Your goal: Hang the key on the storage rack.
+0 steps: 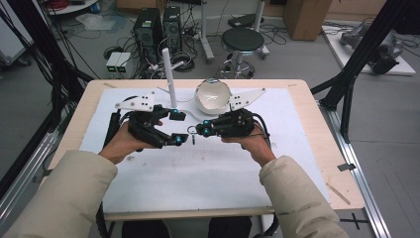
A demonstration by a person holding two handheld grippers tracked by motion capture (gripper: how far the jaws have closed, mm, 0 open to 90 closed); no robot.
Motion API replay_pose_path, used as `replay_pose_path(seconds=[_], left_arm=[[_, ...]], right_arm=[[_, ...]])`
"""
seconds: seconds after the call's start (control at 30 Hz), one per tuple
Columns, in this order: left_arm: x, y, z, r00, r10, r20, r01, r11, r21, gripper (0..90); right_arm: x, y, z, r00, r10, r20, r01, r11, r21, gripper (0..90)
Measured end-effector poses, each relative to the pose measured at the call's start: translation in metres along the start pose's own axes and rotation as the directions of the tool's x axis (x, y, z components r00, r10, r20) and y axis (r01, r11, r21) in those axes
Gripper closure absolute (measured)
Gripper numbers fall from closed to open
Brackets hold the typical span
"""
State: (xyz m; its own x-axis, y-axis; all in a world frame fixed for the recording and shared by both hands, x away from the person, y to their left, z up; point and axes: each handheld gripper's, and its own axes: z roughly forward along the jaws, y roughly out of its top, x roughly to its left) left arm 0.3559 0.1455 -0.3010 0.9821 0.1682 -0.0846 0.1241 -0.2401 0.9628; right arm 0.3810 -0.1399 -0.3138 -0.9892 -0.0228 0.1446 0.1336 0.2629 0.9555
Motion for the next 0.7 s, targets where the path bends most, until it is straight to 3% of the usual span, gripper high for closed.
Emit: replay_pose_path(seconds=[0.27,0.53,0.7], left_arm=[[-0.0003,0.0001,0.0013,0.9996,0.000,0.029,0.000,0.9999,0.010,44.5],[-0.0002,-0.0001,-0.0007,0.9990,0.002,0.044,-0.003,0.9998,0.019,67.4],[-0.0002,-0.0002,0.0000,0.9986,0.002,0.052,-0.003,0.9996,0.027,72.5]], right_arm=[[-0.0001,0.0000,0.0004,1.0000,-0.003,-0.008,0.003,1.000,0.001,88.8],[-0.0007,-0.0006,0.0020,0.9999,-0.004,-0.014,0.004,1.000,-0.009,88.7],[-0.0011,-0.0014,0.0021,0.9997,0.003,-0.023,-0.004,1.000,-0.014,88.8]])
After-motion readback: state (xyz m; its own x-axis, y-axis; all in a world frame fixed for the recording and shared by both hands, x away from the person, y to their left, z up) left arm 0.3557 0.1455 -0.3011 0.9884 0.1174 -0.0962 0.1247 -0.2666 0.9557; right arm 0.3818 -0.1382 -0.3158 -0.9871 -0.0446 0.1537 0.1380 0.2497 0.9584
